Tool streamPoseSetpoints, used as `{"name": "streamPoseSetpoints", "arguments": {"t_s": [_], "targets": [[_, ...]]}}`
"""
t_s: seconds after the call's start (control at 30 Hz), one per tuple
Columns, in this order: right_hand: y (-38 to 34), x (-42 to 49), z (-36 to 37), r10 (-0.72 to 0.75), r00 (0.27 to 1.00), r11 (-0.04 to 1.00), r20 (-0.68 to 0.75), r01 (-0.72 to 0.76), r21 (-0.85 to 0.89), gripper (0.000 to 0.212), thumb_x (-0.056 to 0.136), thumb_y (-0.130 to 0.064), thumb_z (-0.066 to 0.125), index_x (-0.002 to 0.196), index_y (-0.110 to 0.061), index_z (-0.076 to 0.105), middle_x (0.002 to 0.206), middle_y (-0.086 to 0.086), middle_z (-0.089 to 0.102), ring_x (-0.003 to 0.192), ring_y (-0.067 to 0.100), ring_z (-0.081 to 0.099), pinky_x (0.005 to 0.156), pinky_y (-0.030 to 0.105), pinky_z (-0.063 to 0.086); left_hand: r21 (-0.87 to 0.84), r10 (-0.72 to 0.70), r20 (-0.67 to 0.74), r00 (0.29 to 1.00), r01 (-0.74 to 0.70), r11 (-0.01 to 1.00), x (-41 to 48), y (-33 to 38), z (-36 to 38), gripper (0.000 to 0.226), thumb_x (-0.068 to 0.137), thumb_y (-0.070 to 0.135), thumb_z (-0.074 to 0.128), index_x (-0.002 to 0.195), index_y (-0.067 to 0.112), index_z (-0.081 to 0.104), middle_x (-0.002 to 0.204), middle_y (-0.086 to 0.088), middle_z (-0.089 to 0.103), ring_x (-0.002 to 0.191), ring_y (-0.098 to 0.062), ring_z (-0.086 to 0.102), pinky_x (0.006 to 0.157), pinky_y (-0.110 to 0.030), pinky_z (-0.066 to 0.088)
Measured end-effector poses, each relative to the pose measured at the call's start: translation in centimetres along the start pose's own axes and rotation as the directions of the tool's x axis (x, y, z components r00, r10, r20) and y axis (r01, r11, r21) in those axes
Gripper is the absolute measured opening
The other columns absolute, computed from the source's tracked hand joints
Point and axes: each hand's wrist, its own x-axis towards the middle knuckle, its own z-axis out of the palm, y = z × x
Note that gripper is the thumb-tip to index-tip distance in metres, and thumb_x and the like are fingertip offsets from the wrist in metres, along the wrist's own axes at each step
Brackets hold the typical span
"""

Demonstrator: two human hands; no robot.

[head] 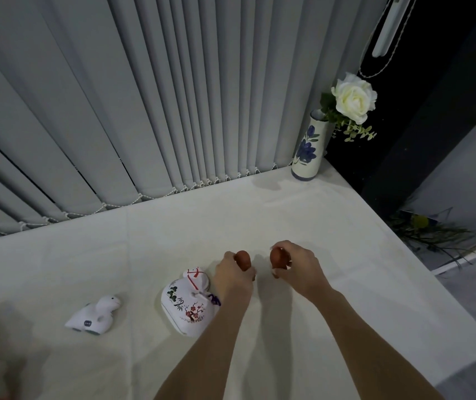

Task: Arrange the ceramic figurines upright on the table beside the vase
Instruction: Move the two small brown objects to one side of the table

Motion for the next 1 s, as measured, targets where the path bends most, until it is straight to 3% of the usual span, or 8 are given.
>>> {"name": "streamPoseSetpoints", "arguments": {"t_s": [0.07,0.17,0.27,0.47,0.67,0.77,0.87,1.0], "targets": [[0.2,-0.1,0.0,-0.013,1.000,0.999,0.001,0.013,0.035,0.034,0.070,0.001,0.071,0.099,-0.015,0.061,0.081,-0.006,0.065,0.082,0.019,0.059,0.078,0.023,0.049,-0.010,0.045,-0.023,0.999,-0.045,0.999,-0.6,-0.3,0.4,0.029,0.078,0.020,0.069,0.102,0.006,0.060,0.100,-0.012,0.071,0.094,-0.030,0.065,0.078,-0.037,0.052],[0.6,-0.3,0.0,-0.030,1.000,0.996,-0.006,0.030,0.085,0.033,0.071,0.003,0.070,0.099,-0.013,0.061,0.079,-0.003,0.068,0.085,0.020,0.064,0.088,0.028,0.051,0.012,0.118,-0.075,0.990,-0.117,0.993,-1.7,-0.6,0.9,0.026,0.079,0.022,0.070,0.098,0.009,0.058,0.096,-0.009,0.071,0.090,-0.027,0.065,0.077,-0.037,0.051],[1.0,-0.6,0.1,-0.035,0.999,0.993,-0.015,0.037,0.110,0.034,0.071,0.003,0.071,0.097,-0.014,0.060,0.075,-0.013,0.064,0.086,0.017,0.064,0.090,0.025,0.050,0.013,0.161,-0.097,0.982,-0.160,0.987,-2.5,-0.9,1.4,0.020,0.081,0.016,0.067,0.097,0.008,0.057,0.095,-0.009,0.070,0.088,-0.027,0.065,0.079,-0.041,0.053],[1.8,-1.3,0.4,-0.079,0.996,0.995,0.029,0.078,0.058,0.034,0.071,0.008,0.065,0.095,-0.016,0.058,0.068,-0.017,0.060,0.081,0.014,0.063,0.088,0.030,0.055,0.022,0.190,-0.082,0.978,-0.189,0.982,-2.9,-1.9,1.9,0.023,0.081,0.009,0.065,0.085,0.016,0.043,0.092,-0.013,0.067,0.085,-0.030,0.063,0.076,-0.043,0.052],[2.1,-1.3,0.8,-0.101,0.994,0.995,0.041,0.101,0.003,0.032,0.072,0.011,0.059,0.089,-0.016,0.056,0.065,-0.019,0.056,0.078,0.015,0.062,0.084,0.035,0.056,0.040,0.218,-0.076,0.973,-0.215,0.976,-3.0,-2.2,2.1,0.024,0.079,0.003,0.064,0.087,0.014,0.044,0.092,-0.012,0.067,0.085,-0.030,0.062,0.075,-0.043,0.052],[2.1,-1.3,0.9,-0.083,0.995,0.997,0.051,0.083,0.002,0.033,0.072,0.011,0.056,0.089,-0.017,0.054,0.066,-0.019,0.056,0.079,0.017,0.062,0.084,0.037,0.056,0.074,0.221,-0.071,0.973,-0.216,0.974,-2.8,-2.4,2.2,0.021,0.080,0.006,0.064,0.098,0.008,0.052,0.096,-0.011,0.065,0.089,-0.029,0.061,0.075,-0.039,0.049],[2.0,-1.4,1.0,-0.055,0.996,0.998,0.066,0.056,-0.003,0.037,0.076,0.008,0.056,0.104,-0.016,0.055,0.081,-0.013,0.063,0.090,0.022,0.063,0.090,0.039,0.053,0.078,0.221,-0.052,0.974,-0.217,0.973,-2.8,-2.5,2.1,0.026,0.080,0.006,0.064,0.104,0.007,0.054,0.100,-0.011,0.065,0.092,-0.029,0.060,0.078,-0.039,0.050],[2.0,-1.7,0.7,-0.006,0.992,1.000,0.122,0.008,-0.019,0.068,0.076,-0.002,0.066,0.136,-0.021,0.040,0.124,0.005,0.057,0.117,0.024,0.053,0.104,0.038,0.043,0.101,0.198,0.018,0.980,-0.198,0.975,-2.9,-2.4,1.6,0.057,0.081,0.006,0.067,0.132,0.012,0.044,0.124,-0.011,0.057,0.112,-0.028,0.057,0.091,-0.035,0.047]]}}
